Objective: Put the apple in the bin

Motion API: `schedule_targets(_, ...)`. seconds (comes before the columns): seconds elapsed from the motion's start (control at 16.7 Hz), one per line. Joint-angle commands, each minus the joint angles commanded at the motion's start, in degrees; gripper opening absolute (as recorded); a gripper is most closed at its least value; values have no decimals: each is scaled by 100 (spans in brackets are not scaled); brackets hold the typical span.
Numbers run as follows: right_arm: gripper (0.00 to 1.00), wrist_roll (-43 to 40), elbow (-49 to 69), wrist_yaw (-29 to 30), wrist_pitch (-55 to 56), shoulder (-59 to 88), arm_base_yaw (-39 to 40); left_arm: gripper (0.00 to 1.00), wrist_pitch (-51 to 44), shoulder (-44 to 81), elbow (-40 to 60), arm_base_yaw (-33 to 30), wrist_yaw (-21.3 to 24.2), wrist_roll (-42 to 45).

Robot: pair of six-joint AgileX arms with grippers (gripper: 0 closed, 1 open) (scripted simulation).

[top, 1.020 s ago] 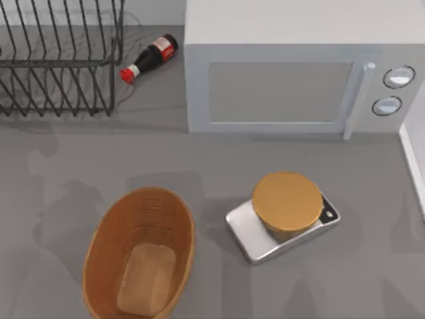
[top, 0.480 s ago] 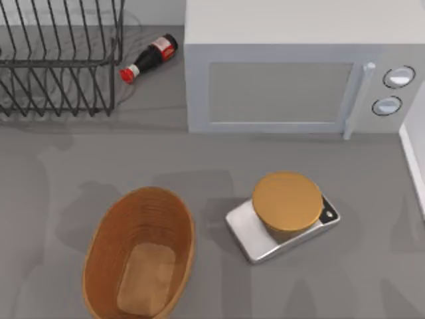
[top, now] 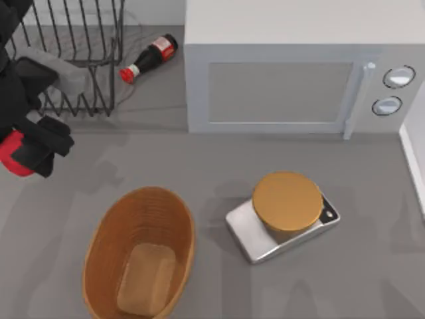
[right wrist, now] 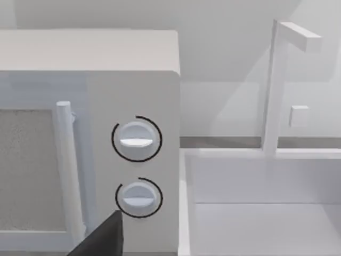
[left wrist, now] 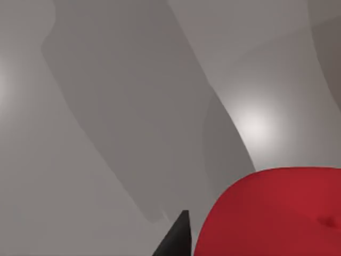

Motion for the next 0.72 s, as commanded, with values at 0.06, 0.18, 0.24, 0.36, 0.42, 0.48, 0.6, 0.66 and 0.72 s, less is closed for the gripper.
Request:
schedule_targets(0.06,100,0,0,0,0,0,0,0,-2,-58,-80,-263,33,-640)
schedule_targets(0.18,100,0,0,0,0,0,0,0,7,-188,-237,-785,100,-1939)
schedule_targets(0.24,100,0,0,0,0,0,0,0,18,-260,-312,-1040,131,-2574)
schedule_targets(0.36,100,0,0,0,0,0,0,0,65,-423,-455,-1520,183,-3733)
schedule_targets(0.42,100,0,0,0,0,0,0,0,98,-511,-522,-1740,203,-4228)
schedule_targets(0.48,100,0,0,0,0,0,0,0,134,-600,-585,-1944,219,-4663)
schedule_targets(0.6,100,0,0,0,0,0,0,0,210,-766,-695,-2284,238,-5350)
schedule_targets(0.66,100,0,0,0,0,0,0,0,244,-834,-740,-2414,243,-5602)
schedule_targets(0.72,100,0,0,0,0,0,0,0,270,-889,-775,-2516,246,-5793)
